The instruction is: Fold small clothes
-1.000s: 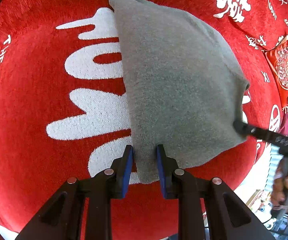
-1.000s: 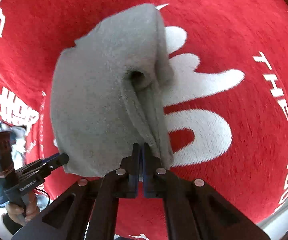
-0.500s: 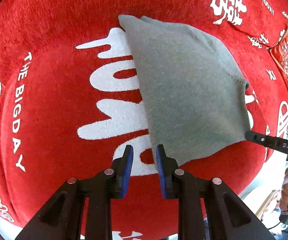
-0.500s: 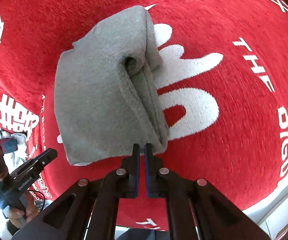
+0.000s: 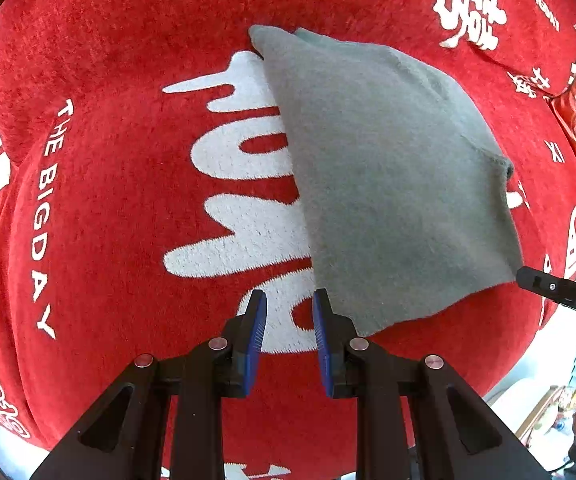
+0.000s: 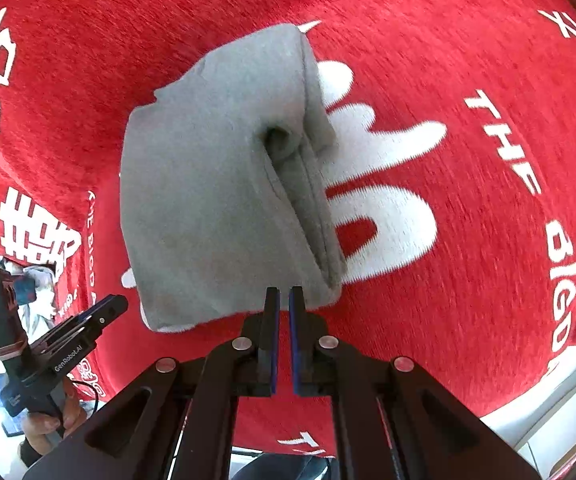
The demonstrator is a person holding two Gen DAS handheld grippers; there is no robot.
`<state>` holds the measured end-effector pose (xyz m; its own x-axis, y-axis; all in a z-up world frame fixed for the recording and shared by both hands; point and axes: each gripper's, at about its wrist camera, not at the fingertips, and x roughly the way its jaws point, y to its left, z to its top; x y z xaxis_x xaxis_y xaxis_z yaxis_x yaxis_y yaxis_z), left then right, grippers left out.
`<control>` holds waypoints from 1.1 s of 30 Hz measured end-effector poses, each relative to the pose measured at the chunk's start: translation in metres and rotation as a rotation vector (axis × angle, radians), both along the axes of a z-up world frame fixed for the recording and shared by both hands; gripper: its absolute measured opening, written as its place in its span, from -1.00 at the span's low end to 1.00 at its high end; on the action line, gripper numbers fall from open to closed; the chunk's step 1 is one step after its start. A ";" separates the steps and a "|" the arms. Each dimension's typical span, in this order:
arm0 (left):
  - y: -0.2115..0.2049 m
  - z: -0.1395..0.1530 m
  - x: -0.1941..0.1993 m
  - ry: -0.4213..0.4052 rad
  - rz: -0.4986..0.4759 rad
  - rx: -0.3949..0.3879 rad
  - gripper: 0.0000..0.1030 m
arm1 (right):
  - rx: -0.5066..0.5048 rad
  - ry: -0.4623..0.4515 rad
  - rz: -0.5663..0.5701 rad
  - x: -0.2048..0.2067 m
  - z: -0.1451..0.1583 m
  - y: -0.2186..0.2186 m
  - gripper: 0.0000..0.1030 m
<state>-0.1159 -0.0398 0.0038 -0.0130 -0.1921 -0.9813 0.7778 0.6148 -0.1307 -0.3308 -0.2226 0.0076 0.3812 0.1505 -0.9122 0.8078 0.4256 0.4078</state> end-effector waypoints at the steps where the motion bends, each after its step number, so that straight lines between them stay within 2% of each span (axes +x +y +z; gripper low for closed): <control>1: -0.001 0.001 0.001 -0.004 0.008 0.003 -0.52 | -0.001 -0.003 0.001 0.001 0.001 -0.003 -0.90; 9: -0.017 -0.001 0.018 -0.024 0.076 0.033 -0.51 | -0.012 -0.017 0.028 0.019 0.006 -0.044 -0.89; 10: -0.019 -0.001 0.019 -0.025 0.084 0.024 -0.39 | -0.012 -0.018 0.030 0.021 0.006 -0.050 -0.89; 11: -0.022 0.000 0.021 -0.029 0.094 0.016 0.24 | -0.012 -0.020 0.033 0.023 0.006 -0.054 -0.89; 13: -0.026 0.006 0.023 -0.065 0.126 -0.002 0.95 | -0.011 -0.027 0.039 0.026 0.006 -0.065 -0.89; 15: -0.032 0.013 0.025 -0.092 0.141 -0.023 0.96 | -0.006 -0.032 0.042 0.029 0.005 -0.076 -0.89; 19: -0.046 0.011 0.035 -0.076 0.190 -0.011 0.96 | 0.025 -0.048 0.030 0.034 -0.001 -0.098 -0.87; 20: -0.048 0.010 0.038 -0.077 0.198 -0.008 0.96 | 0.035 -0.050 0.027 0.035 -0.003 -0.102 -0.76; 22: -0.056 0.007 0.042 -0.099 0.217 0.015 0.96 | 0.056 -0.053 0.025 0.040 -0.012 -0.112 -0.20; 23: -0.060 0.006 0.044 -0.110 0.222 0.024 0.96 | 0.063 -0.055 0.025 0.042 -0.016 -0.115 0.15; 26: -0.069 0.002 0.049 -0.126 0.238 0.042 0.96 | 0.085 -0.069 0.045 0.050 -0.027 -0.123 0.15; 28: -0.075 -0.002 0.053 -0.124 0.246 0.058 0.96 | 0.096 -0.063 0.060 0.056 -0.035 -0.127 0.04; 29: -0.076 -0.004 0.054 -0.120 0.249 0.062 0.96 | 0.113 -0.071 0.071 0.059 -0.038 -0.128 -0.44; 30: -0.078 -0.005 0.055 -0.116 0.251 0.064 0.96 | 0.127 -0.077 0.095 0.062 -0.040 -0.127 -0.84; 33: -0.083 -0.008 0.055 -0.114 0.252 0.077 0.96 | 0.050 -0.041 0.166 0.067 -0.036 -0.125 -0.84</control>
<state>-0.0611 -0.1229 -0.0046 0.1371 -0.1006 -0.9854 0.6063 0.7952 0.0032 -0.2633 -0.3479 -0.0281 0.3841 0.2588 -0.8863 0.7106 0.5301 0.4628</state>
